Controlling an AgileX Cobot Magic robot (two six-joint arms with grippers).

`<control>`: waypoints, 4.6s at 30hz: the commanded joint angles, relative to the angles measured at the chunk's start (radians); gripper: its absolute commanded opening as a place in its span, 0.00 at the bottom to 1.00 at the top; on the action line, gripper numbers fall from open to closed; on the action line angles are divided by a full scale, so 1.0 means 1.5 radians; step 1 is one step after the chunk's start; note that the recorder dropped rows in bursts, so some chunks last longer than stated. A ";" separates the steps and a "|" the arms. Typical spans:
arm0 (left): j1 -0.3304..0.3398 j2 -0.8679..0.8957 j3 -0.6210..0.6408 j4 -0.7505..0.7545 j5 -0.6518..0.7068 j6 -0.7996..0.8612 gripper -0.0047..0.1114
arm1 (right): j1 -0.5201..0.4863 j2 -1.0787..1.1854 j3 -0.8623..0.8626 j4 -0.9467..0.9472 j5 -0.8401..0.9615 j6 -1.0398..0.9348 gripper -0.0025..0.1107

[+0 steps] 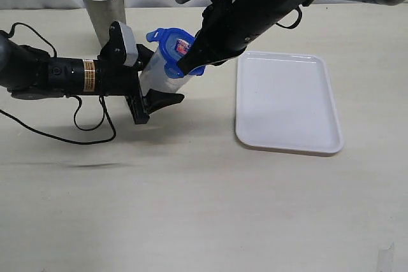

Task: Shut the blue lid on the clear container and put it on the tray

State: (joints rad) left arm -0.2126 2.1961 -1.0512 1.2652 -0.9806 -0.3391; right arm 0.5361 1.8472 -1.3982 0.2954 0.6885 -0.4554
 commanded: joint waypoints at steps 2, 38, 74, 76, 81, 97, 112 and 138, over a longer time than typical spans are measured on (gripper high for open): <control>-0.002 -0.015 0.000 -0.030 -0.028 -0.031 0.04 | 0.001 0.013 0.010 -0.014 0.063 0.005 0.06; -0.002 -0.015 0.000 -0.033 0.013 -0.002 0.04 | 0.001 0.164 -0.347 -0.013 0.203 0.450 0.42; -0.009 -0.015 0.000 -0.034 0.013 -0.004 0.04 | 0.079 0.201 -0.347 -0.203 0.295 0.491 0.34; -0.009 -0.015 0.000 -0.034 0.013 -0.004 0.04 | 0.079 0.201 -0.347 -0.204 0.305 0.491 0.32; -0.009 -0.015 0.000 -0.034 0.013 -0.004 0.04 | 0.079 0.201 -0.347 -0.205 0.310 0.489 0.32; -0.009 -0.015 0.000 -0.035 0.013 -0.006 0.04 | 0.094 0.226 -0.347 -0.210 0.324 0.455 0.31; -0.009 -0.015 0.000 -0.049 0.013 -0.006 0.04 | 0.094 0.245 -0.347 -0.231 0.336 0.445 0.30; -0.009 -0.015 0.000 -0.058 -0.002 -0.024 0.04 | 0.125 0.230 -0.347 -0.290 0.305 0.431 0.31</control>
State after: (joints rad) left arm -0.2246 2.1847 -1.0489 1.2623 -0.9157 -0.3356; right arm 0.7086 2.1658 -1.9455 -0.2478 1.1199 0.2189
